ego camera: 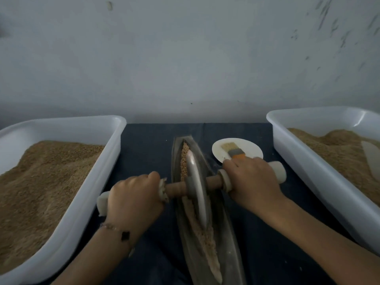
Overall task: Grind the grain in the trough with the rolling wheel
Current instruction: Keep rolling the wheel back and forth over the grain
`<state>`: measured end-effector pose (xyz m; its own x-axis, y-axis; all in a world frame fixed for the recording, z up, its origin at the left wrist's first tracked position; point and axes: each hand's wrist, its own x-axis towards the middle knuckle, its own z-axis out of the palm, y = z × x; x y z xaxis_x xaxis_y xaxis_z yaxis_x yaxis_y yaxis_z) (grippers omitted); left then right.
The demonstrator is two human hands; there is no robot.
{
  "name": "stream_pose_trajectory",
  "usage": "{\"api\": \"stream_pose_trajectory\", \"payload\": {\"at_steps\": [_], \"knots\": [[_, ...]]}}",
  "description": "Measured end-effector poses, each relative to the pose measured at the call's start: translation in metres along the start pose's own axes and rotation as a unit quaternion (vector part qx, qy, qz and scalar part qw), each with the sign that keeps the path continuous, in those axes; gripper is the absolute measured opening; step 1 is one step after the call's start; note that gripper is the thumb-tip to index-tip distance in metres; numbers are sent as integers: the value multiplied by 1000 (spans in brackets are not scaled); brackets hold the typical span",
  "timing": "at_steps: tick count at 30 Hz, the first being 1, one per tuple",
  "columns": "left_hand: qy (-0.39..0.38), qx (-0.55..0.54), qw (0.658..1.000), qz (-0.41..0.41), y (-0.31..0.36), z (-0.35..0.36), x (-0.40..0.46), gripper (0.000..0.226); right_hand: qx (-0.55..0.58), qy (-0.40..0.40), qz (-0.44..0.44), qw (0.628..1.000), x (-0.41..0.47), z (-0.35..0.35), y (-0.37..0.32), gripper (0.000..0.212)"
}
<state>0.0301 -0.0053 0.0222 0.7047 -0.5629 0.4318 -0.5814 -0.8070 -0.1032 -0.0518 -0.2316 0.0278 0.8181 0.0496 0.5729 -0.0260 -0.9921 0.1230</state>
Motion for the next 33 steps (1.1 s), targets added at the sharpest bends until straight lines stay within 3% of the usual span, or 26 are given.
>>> {"api": "stream_pose_trajectory", "payload": {"at_steps": [3, 6, 16, 25, 30, 33], "knots": [[-38, -7, 998, -59, -7, 15, 31, 22, -23, -33, 6, 999, 30, 22, 7, 26], [-14, -19, 996, -83, -8, 26, 51, 26, -20, -38, 5, 999, 52, 35, 14, 18], [-11, 36, 999, -24, 2, 7, 24, 37, -16, -76, 23, 997, 13, 13, 7, 17], [-46, -30, 998, 22, 12, -50, -57, 42, -4, -27, -38, 999, -49, -67, -9, 42], [-39, -30, 998, 29, 12, -44, -49, 43, 6, -41, -21, 999, -48, -52, -8, 45], [-11, 51, 999, 1, 9, -18, -25, 32, 10, -41, 12, 999, -31, -25, -4, 41]]}}
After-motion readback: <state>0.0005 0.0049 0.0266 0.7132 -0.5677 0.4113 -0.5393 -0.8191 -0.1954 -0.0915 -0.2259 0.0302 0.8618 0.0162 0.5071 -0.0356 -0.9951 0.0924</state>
